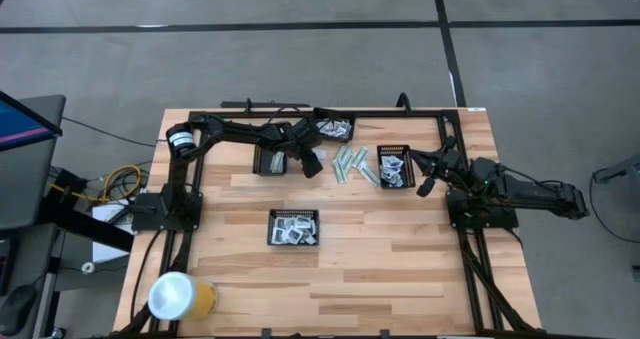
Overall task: Pick & Place First Aid Supplies
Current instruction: Put the green bandage into the left black bin
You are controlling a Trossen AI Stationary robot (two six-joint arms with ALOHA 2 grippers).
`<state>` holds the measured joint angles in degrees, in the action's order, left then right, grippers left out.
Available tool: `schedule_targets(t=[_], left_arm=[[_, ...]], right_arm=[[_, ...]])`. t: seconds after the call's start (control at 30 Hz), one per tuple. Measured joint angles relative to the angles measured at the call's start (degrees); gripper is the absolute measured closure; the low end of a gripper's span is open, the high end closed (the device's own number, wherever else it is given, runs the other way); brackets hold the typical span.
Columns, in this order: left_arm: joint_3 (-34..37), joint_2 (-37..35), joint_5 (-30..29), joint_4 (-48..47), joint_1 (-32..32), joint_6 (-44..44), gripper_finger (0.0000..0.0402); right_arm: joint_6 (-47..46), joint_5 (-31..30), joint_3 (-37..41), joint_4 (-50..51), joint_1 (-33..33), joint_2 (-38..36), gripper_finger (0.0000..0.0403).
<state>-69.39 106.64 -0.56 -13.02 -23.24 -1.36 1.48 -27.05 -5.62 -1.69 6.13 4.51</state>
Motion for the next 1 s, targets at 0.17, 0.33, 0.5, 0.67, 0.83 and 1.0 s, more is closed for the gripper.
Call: schedule_targets(t=[0.17, 0.33, 0.5, 0.67, 0.83, 1.0], left_arm=[[0.0, 0.0, -0.8, 0.0, 0.0, 0.1, 0.0258], [0.0, -0.3, -0.9, -0.8, -0.2, 0.1, 0.0282], [0.0, -0.3, -1.0, -1.0, 0.0, 0.3, 0.0321], [0.0, -0.4, -1.0, -1.3, 0.0, 0.3, 0.0375], [0.2, -1.0, -1.1, -1.8, 0.0, 0.1, 0.0395], [0.3, -2.8, -3.1, -2.7, 0.0, 0.1, 0.0397]], right_arm=[[0.0, 0.0, 0.0, 0.0, 0.0, 0.0, 0.0395], [0.0, 0.0, 0.0, 0.0, 0.0, 0.0, 0.0395], [0.0, 0.0, 0.0, 0.0, 0.0, 0.0, 0.0395], [0.0, 0.0, 0.0, 0.0, 0.0, 0.0, 0.0395], [0.0, 0.0, 0.0, 0.0, 0.0, 0.0, 0.0395], [0.0, 0.0, 0.0, 0.0, 0.0, 0.0, 0.0395]])
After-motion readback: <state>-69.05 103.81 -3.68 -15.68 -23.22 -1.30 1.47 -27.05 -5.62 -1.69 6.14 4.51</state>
